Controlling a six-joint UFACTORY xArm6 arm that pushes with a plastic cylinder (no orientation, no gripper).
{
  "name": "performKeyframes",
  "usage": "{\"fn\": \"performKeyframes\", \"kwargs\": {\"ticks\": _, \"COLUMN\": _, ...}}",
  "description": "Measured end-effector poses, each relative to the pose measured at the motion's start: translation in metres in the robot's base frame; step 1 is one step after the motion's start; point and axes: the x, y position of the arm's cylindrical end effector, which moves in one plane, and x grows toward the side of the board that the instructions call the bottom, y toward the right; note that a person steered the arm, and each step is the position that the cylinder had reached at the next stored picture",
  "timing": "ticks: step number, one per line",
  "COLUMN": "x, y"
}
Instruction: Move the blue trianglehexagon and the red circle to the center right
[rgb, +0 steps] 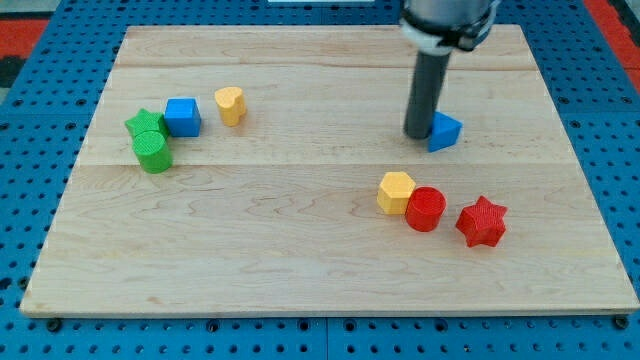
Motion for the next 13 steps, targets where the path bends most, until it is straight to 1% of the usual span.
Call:
{"fn": "performKeyframes", "kwargs": {"ticks": 1, "x": 0.002, "y": 0.033}}
{"fn": "performKeyframes", "kwargs": {"ticks": 2, "x": 0.042, "y": -0.073}}
{"fn": "performKeyframes", "kwargs": {"ticks": 3, "x": 0.114, "y": -0.107}}
{"fn": "performKeyframes", "kwargs": {"ticks": 4, "x": 0.154, "y": -0.106}}
{"fn": "performKeyframes", "kwargs": {"ticks": 5, "x": 0.179, "y": -0.080}}
{"fn": "performKeyframes", "kwargs": {"ticks": 6, "x": 0.144, "y": -0.032}}
{"fn": "performKeyframes", "kwargs": {"ticks": 7, "x": 0.109, "y": -0.004}}
{"fn": "performKeyframes", "kwargs": {"ticks": 8, "x": 0.115, "y": 0.020}}
{"fn": "performKeyframes", "kwargs": {"ticks": 9, "x": 0.105, "y": 0.041}}
{"fn": "performKeyframes", "kwargs": {"ticks": 10, "x": 0.088, "y": 0.048}}
{"fn": "performKeyframes", "kwargs": {"ticks": 11, "x": 0.105, "y": 0.028}}
{"fn": "performKeyframes", "kwargs": {"ticks": 12, "x": 0.132, "y": -0.033}}
{"fn": "performKeyframes", "kwargs": {"ticks": 13, "x": 0.149, "y": -0.075}}
